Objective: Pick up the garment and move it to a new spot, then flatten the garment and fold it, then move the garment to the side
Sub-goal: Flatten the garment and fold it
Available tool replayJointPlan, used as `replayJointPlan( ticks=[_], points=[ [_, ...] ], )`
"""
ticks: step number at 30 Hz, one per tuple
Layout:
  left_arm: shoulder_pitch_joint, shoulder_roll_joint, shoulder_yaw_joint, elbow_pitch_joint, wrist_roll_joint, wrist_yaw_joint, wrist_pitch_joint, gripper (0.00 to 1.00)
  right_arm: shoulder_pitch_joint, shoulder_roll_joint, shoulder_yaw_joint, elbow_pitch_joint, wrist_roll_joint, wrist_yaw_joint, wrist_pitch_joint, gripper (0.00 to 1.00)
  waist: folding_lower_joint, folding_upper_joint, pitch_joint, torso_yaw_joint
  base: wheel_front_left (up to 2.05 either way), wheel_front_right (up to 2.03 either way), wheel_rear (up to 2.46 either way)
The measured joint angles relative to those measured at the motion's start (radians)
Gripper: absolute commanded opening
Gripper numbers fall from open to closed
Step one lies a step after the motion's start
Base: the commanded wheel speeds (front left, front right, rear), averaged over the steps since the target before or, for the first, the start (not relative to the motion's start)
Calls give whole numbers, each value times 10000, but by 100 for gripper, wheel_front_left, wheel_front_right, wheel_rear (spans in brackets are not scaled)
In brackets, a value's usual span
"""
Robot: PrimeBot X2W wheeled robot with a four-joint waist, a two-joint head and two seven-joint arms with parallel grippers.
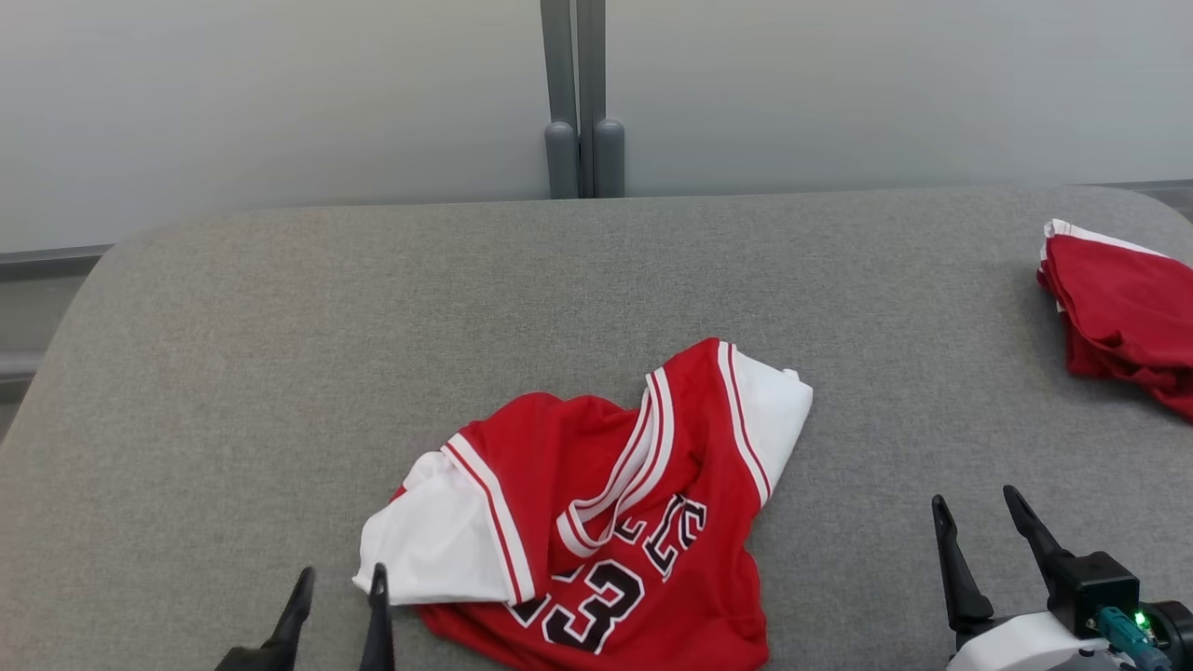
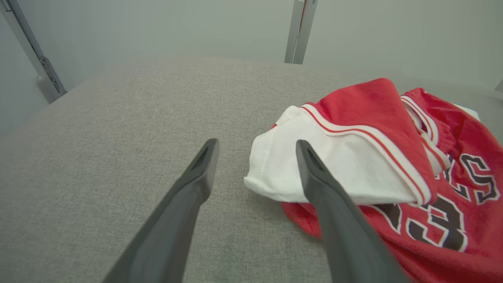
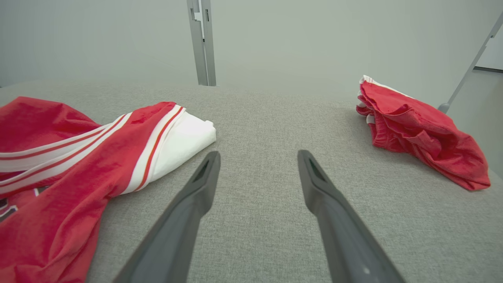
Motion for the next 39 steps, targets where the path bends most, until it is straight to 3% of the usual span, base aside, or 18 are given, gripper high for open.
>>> replayJointPlan(
  ticks=[5, 10, 16, 17, 23, 30, 39],
  points=[
    [-749, -13, -1494, 201, -123, -207, 142, 100, -101, -73, 115, -23, 0, 0, 0, 100, 0, 0, 115, -137, 0, 0, 0],
    [-1430, -61, -2706, 677, -577, -291, 1498, 100, -298, -67, 222, -25, 2, 0, 0, 100, 0, 0, 261, -435, 0, 0, 0],
    [-2157, 21, -2700, 2021, -407, 428, 2780, 100, -499, 31, 374, 21, 12, 0, 0, 100, 0, 0, 501, -977, 0, 0, 0],
    [-2299, 58, -2594, 2240, -416, 522, 2800, 0, -553, 40, 359, 29, 19, 0, 0, 100, 0, 0, 547, -1096, 0, 0, 0],
    [-3460, 686, -2013, 2792, -276, 890, 2033, 0, -882, 119, 376, 33, 96, 0, 0, 100, 0, 0, 837, -1792, 0, 0, 0],
    [-5499, 1411, -1586, 2489, 105, 1116, 594, 0, -1118, 201, 430, 65, 203, 0, 0, 100, 0, 0, 1151, -2720, 0, 0, 0],
    [-7826, 2023, -1398, 2010, 466, 892, 58, 0, -1367, 353, 556, 105, 370, 0, 0, 100, 0, 0, 1554, -4126, 0, 0, 0]
  ],
)
